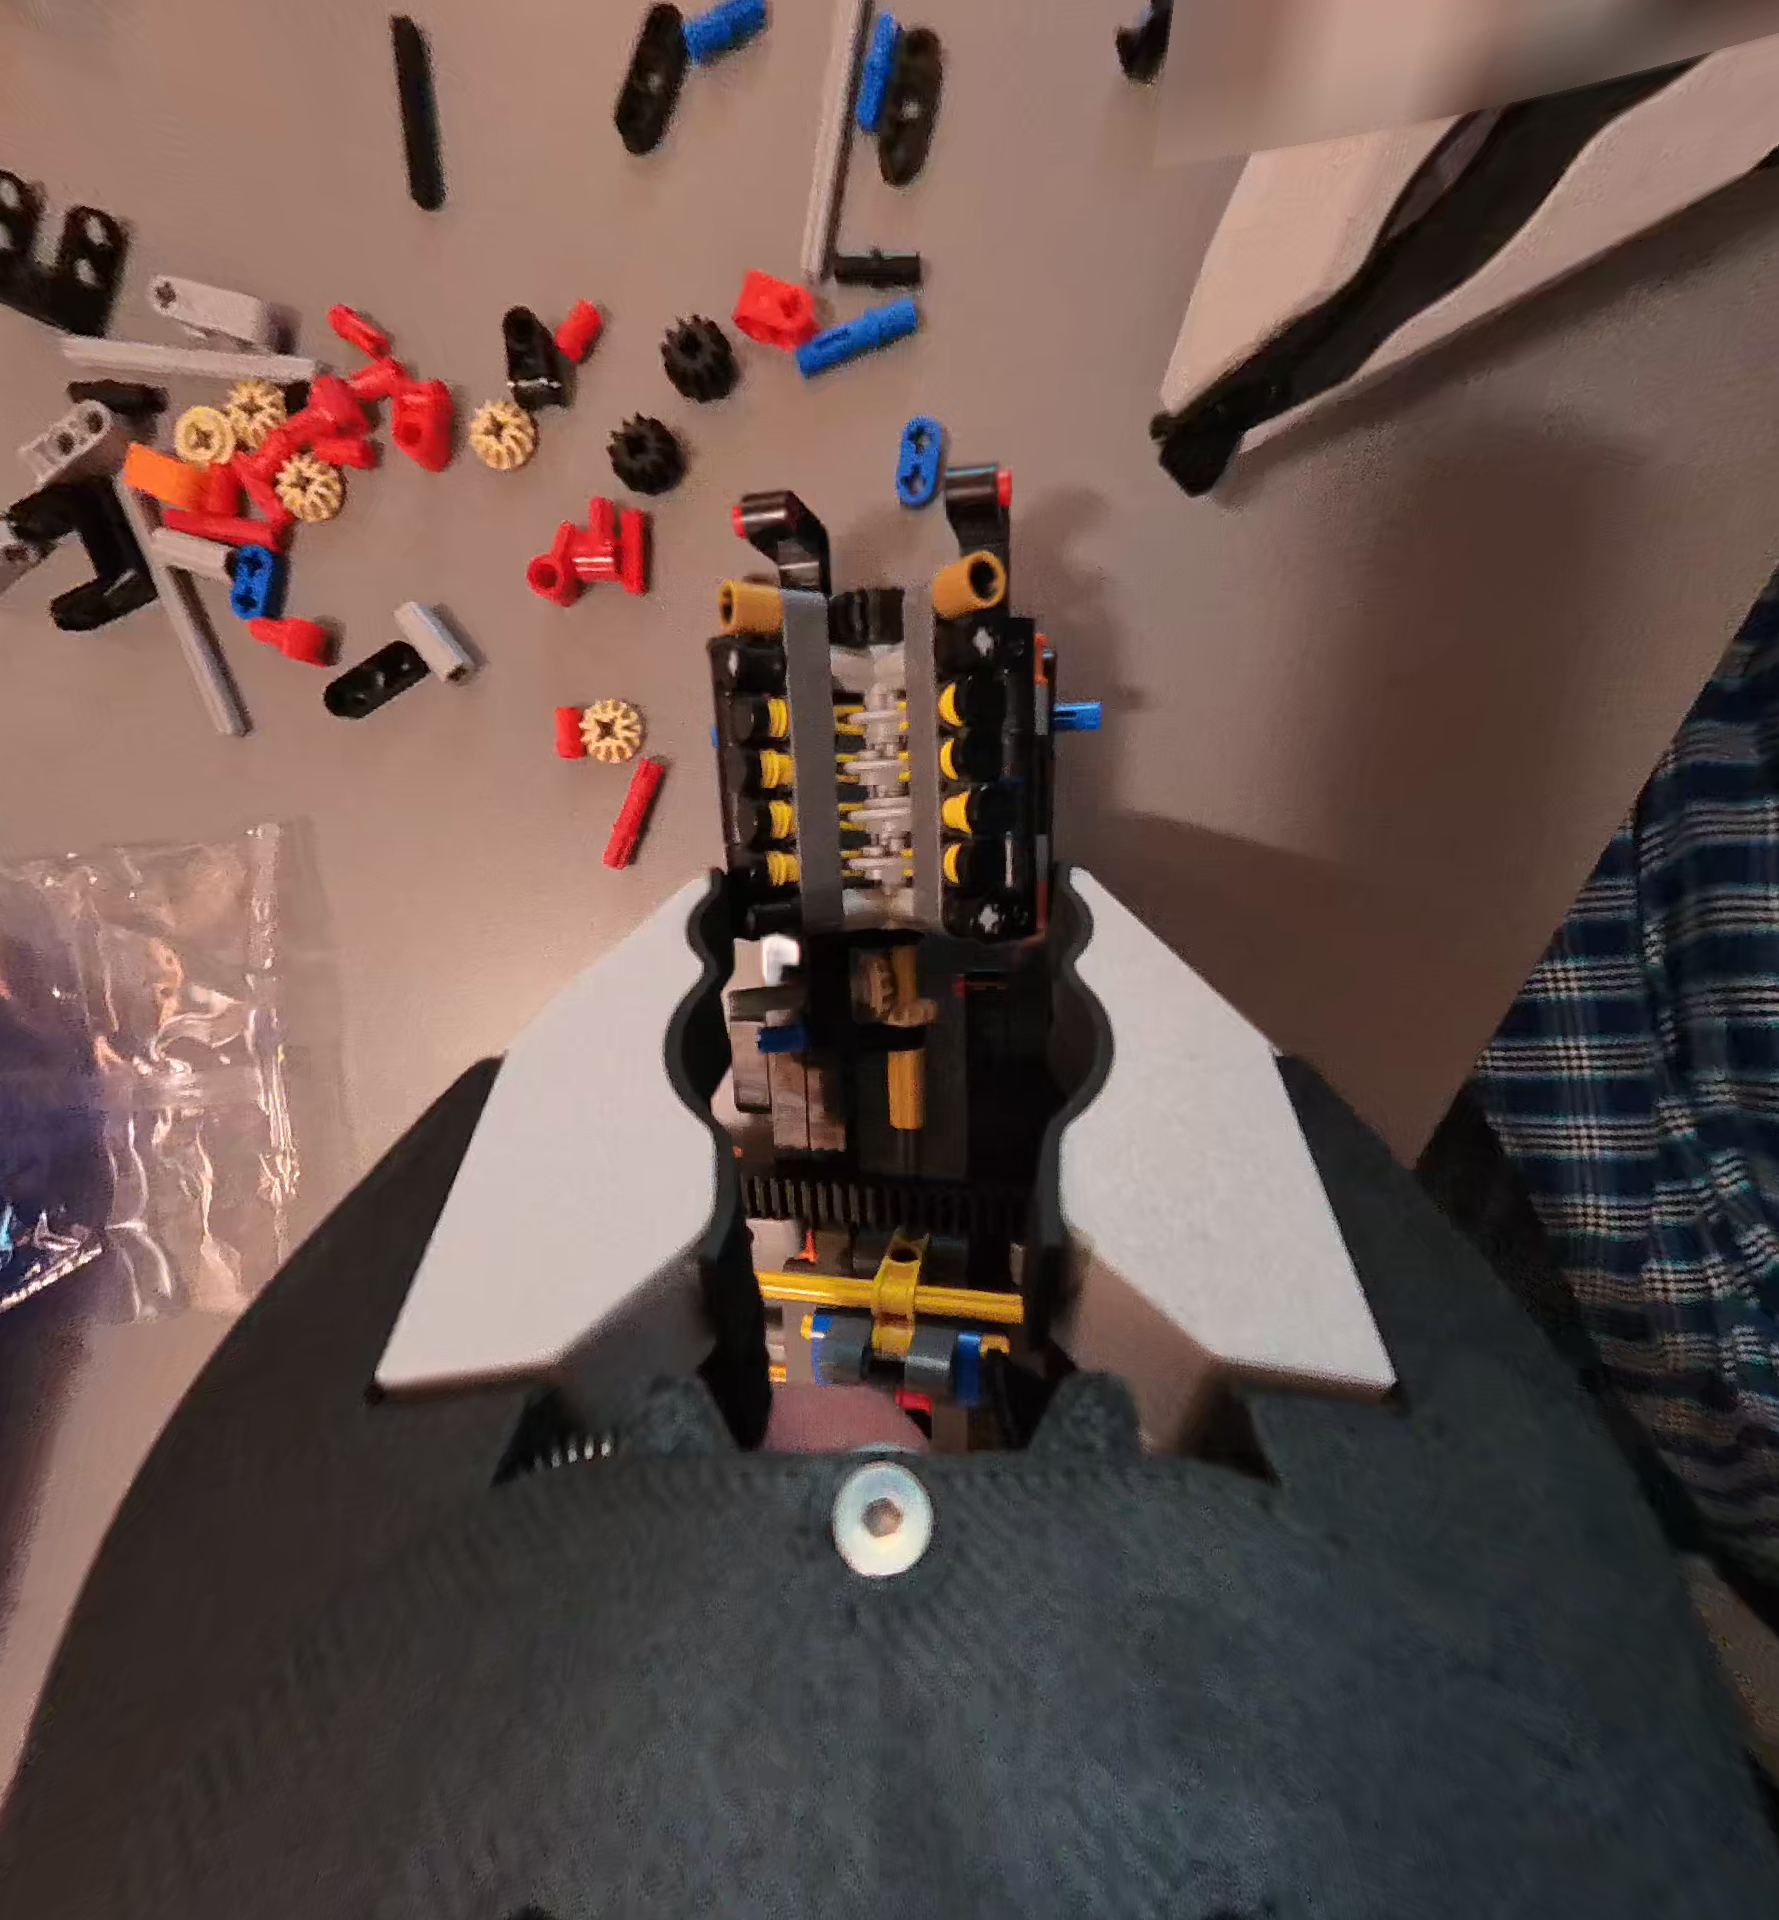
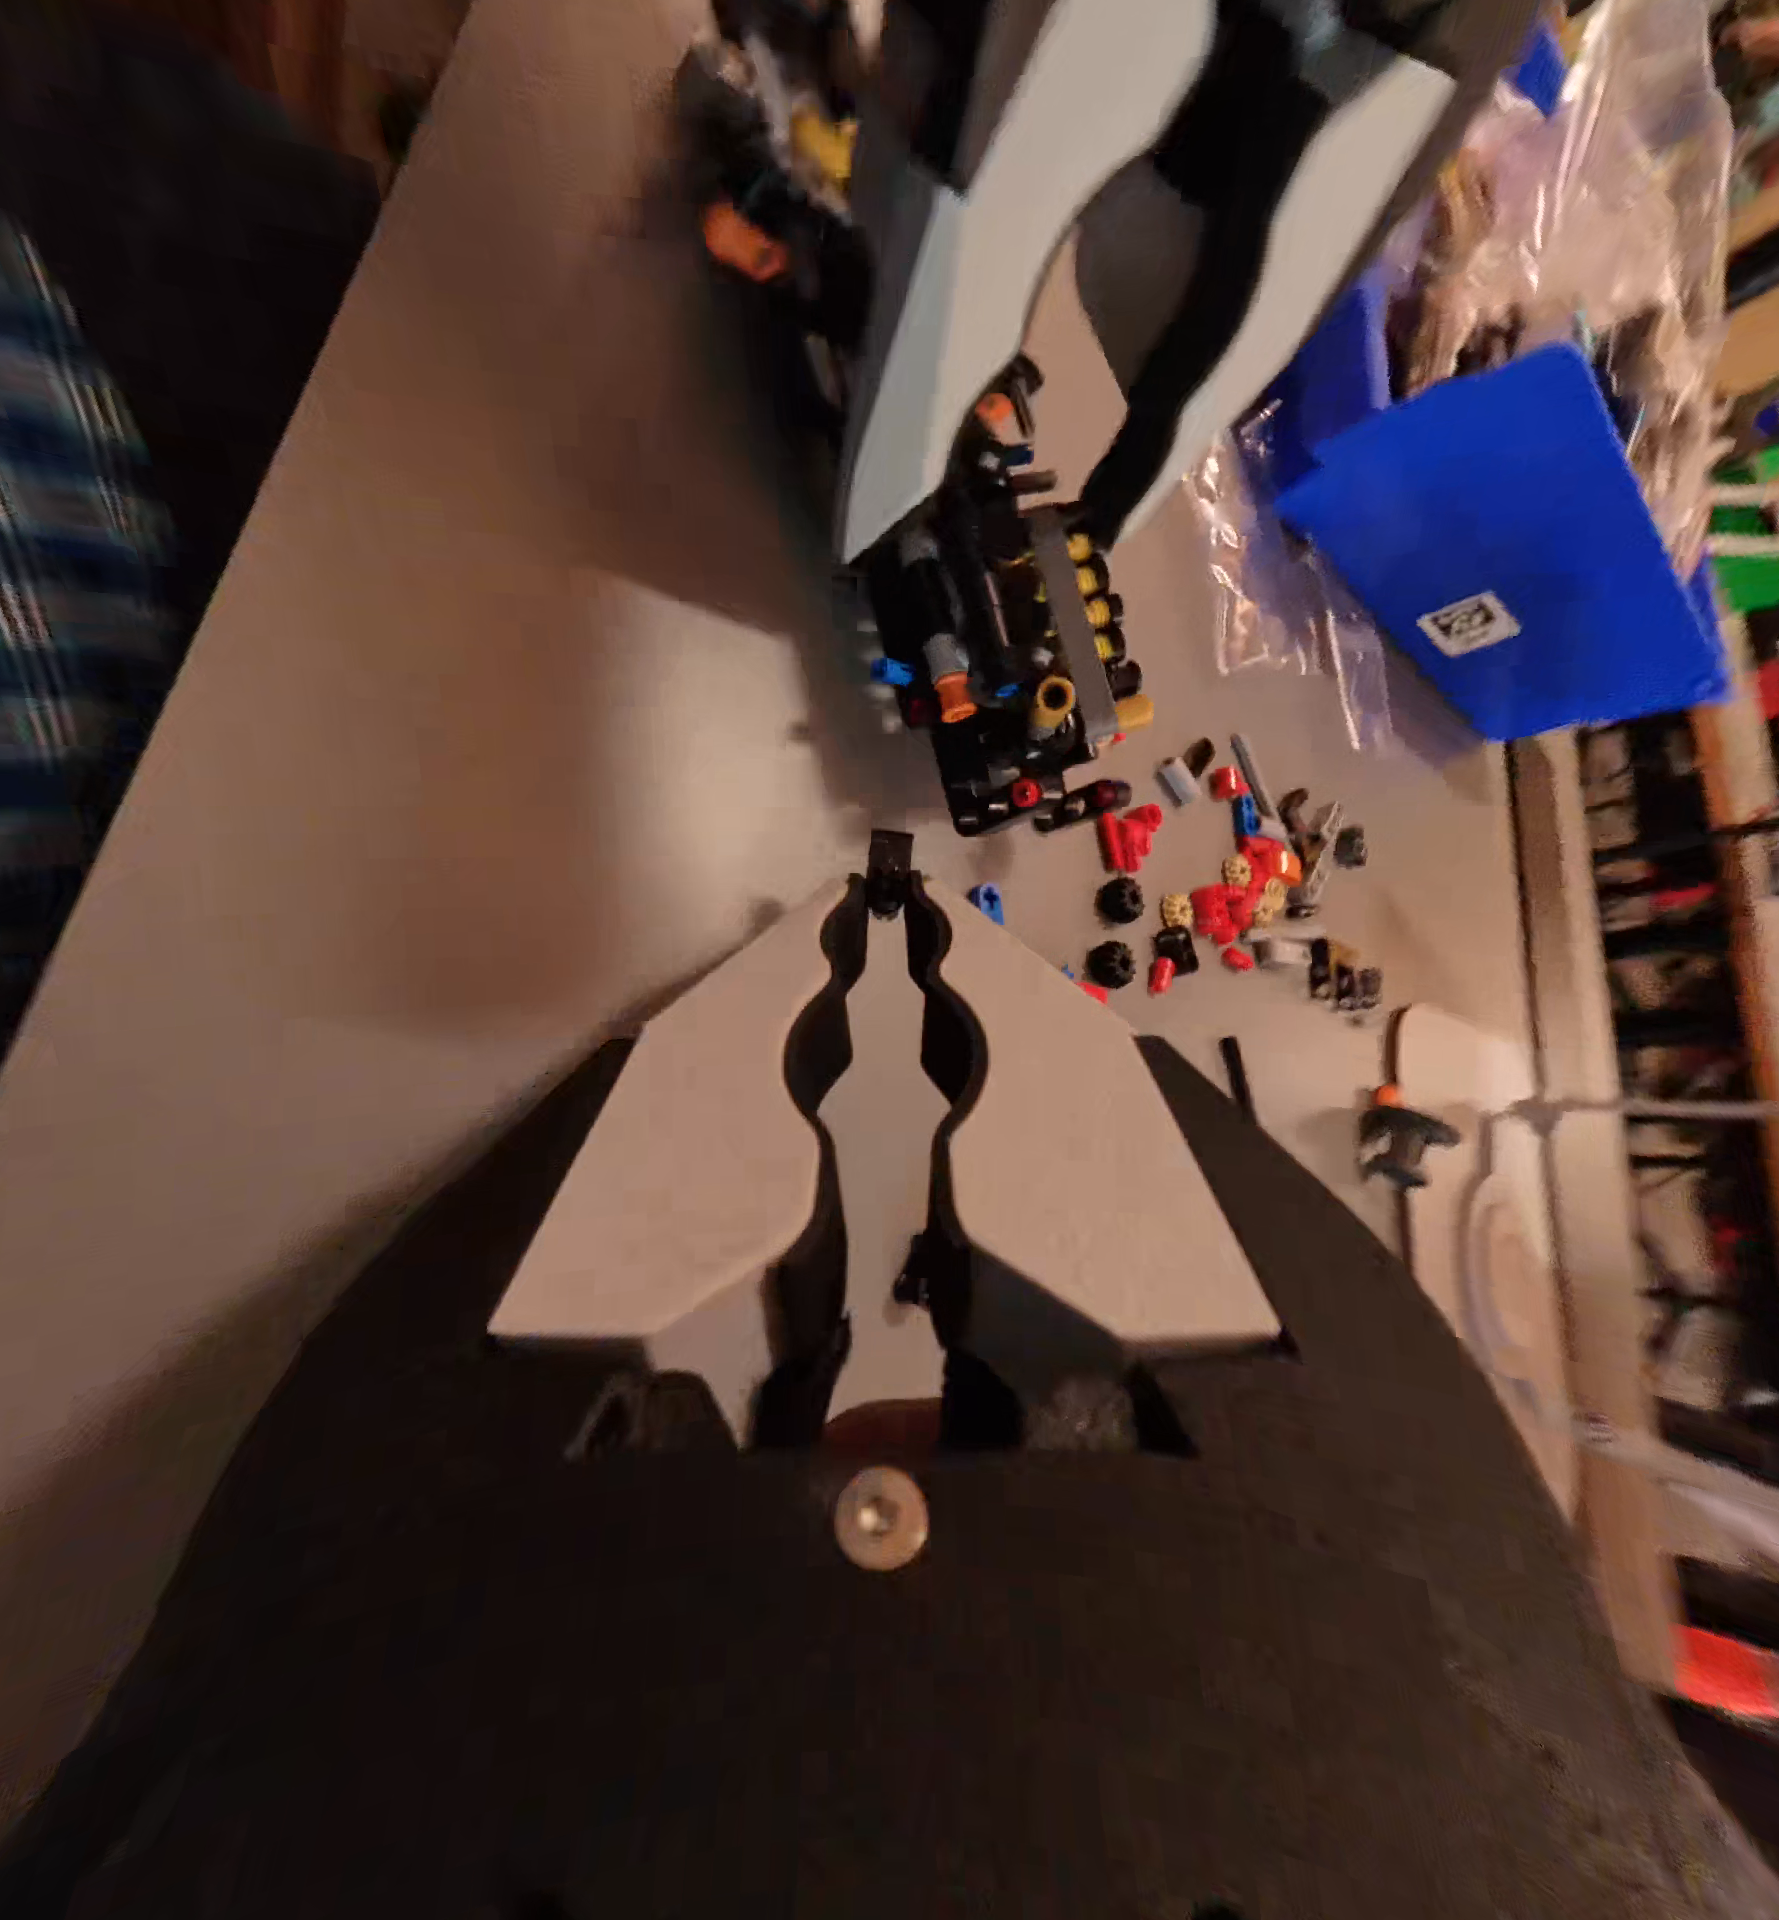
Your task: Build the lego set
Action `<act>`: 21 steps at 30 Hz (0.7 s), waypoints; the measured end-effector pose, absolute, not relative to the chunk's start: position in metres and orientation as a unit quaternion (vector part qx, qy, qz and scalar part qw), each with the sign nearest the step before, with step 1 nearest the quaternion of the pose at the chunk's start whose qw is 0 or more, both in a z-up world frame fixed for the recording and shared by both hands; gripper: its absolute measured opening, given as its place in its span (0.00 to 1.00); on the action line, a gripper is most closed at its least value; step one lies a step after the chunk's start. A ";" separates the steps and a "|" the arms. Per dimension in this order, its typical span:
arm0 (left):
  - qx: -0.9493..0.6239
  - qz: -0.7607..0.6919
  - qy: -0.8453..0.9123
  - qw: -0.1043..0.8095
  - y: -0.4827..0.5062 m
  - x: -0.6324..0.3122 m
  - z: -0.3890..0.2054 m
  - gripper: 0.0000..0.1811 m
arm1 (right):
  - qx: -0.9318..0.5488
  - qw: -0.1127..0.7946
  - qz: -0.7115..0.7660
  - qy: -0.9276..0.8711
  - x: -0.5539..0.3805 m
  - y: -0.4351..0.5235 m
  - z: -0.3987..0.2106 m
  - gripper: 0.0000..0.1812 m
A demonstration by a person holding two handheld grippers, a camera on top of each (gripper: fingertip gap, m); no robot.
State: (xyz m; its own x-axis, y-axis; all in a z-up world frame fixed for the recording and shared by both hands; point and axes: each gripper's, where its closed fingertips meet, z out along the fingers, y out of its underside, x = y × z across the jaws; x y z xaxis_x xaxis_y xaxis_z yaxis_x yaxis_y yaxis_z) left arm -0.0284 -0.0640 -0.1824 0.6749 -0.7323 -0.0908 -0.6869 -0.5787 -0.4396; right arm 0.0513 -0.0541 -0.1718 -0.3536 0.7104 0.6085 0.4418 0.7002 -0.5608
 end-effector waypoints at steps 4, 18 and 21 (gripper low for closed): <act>-0.882 -0.043 0.414 0.222 -0.065 -0.025 -0.188 0.33 | -0.290 0.432 0.107 -0.847 0.054 -0.064 -0.186 0.03; -0.878 -0.035 0.416 0.234 -0.065 -0.025 -0.188 0.32 | -0.454 0.359 0.144 -0.803 0.087 -0.057 -0.179 0.08; -0.878 -0.037 0.412 0.240 -0.065 -0.025 -0.189 0.32 | -0.565 0.311 0.238 -0.726 0.085 -0.077 -0.174 0.06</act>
State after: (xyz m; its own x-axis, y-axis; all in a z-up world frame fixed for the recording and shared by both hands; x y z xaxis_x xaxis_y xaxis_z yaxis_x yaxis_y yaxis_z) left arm -0.0248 -0.0652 -0.1886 0.6577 -0.7414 -0.1331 -0.7063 -0.5455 -0.4511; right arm 0.0854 -0.0768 -0.1742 -0.1691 0.9685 0.1826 0.6719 0.2488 -0.6976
